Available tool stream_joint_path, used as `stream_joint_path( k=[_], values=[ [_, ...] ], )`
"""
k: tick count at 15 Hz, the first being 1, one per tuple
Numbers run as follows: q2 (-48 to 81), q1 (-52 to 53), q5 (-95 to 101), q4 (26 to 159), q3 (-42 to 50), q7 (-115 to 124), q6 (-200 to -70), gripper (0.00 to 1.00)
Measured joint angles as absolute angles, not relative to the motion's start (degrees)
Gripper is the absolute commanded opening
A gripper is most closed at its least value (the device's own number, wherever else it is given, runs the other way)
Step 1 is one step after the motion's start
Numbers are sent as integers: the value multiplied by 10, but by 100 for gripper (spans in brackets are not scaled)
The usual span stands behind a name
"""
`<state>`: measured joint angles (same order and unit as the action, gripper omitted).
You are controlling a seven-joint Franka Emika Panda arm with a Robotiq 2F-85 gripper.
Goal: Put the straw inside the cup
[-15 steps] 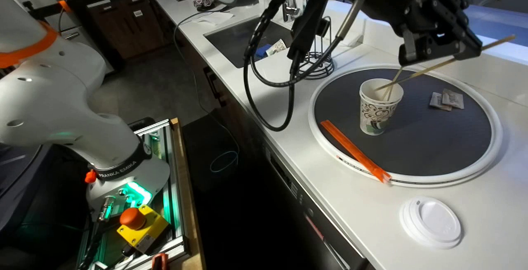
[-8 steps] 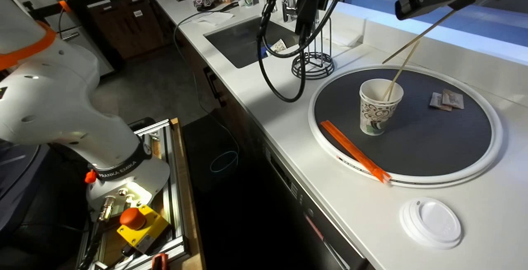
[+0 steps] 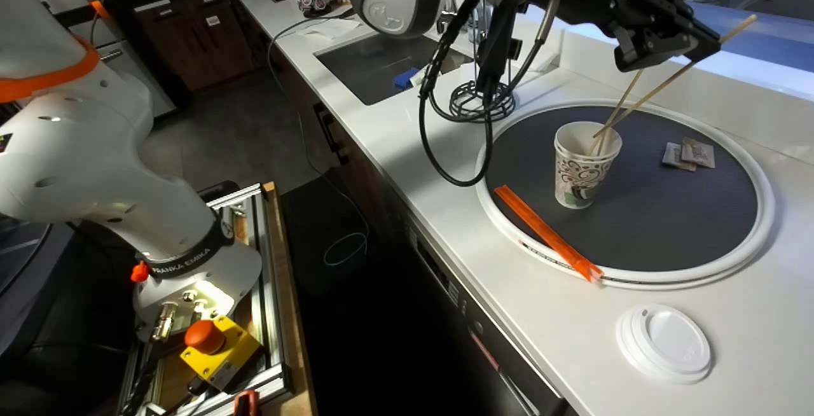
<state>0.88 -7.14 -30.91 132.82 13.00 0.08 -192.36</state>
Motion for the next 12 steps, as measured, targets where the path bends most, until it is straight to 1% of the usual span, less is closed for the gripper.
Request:
stream_joint_path(
  k=[4, 7, 8, 9, 10, 11, 12],
  values=[
    [48, -70, -304, 1326, 129, 0, -1943, 1],
    [65, -69, -303, 1325, 126, -3, -1944, 8],
    [68, -69, -302, 1324, 124, -4, -1944, 15],
    [71, -69, -302, 1322, 122, -4, -1944, 33],
    [72, -69, -302, 1322, 121, -5, -1944, 34],
    [73, -69, -302, 1321, 119, -5, -1944, 40],
    [73, -69, -301, 1320, 118, -5, -1944, 48]
  ],
)
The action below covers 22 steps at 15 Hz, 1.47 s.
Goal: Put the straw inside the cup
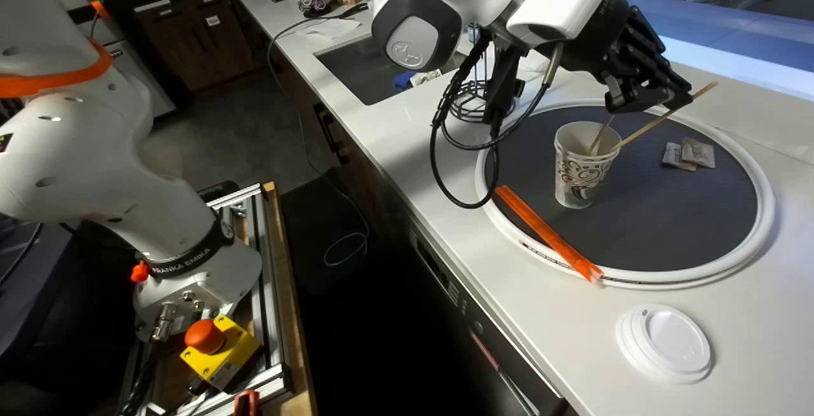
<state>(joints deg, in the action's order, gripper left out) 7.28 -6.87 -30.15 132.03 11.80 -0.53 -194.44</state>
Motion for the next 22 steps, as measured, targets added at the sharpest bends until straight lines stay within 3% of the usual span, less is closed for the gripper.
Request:
stream_joint_path(
  k=[7, 22],
  values=[
    [70, -70, -298, 1319, 110, -6, -1944, 99],
    [-51, -105, -278, 1325, 141, -109, -1612, 100]
  ],
)
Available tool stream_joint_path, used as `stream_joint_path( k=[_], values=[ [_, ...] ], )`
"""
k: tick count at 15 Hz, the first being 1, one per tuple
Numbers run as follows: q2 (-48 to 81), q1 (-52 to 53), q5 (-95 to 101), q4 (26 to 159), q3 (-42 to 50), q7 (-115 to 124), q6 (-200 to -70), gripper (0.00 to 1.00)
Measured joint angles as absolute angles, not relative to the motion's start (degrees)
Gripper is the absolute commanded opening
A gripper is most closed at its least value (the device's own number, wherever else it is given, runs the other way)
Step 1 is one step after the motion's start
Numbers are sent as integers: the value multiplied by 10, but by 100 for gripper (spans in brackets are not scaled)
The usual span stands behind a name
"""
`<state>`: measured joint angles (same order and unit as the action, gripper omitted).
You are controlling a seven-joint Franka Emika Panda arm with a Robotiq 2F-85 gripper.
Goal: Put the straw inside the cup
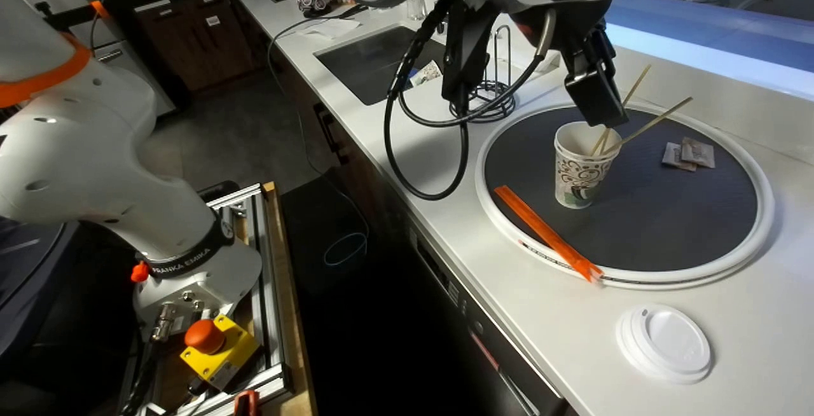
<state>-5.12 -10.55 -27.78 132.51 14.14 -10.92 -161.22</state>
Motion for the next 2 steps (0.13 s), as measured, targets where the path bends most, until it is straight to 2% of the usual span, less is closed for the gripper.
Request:
stream_joint_path(
  k=[2],
  values=[
    [-52, -109, -276, 1326, 149, -122, -1589, 100]
  ],
)
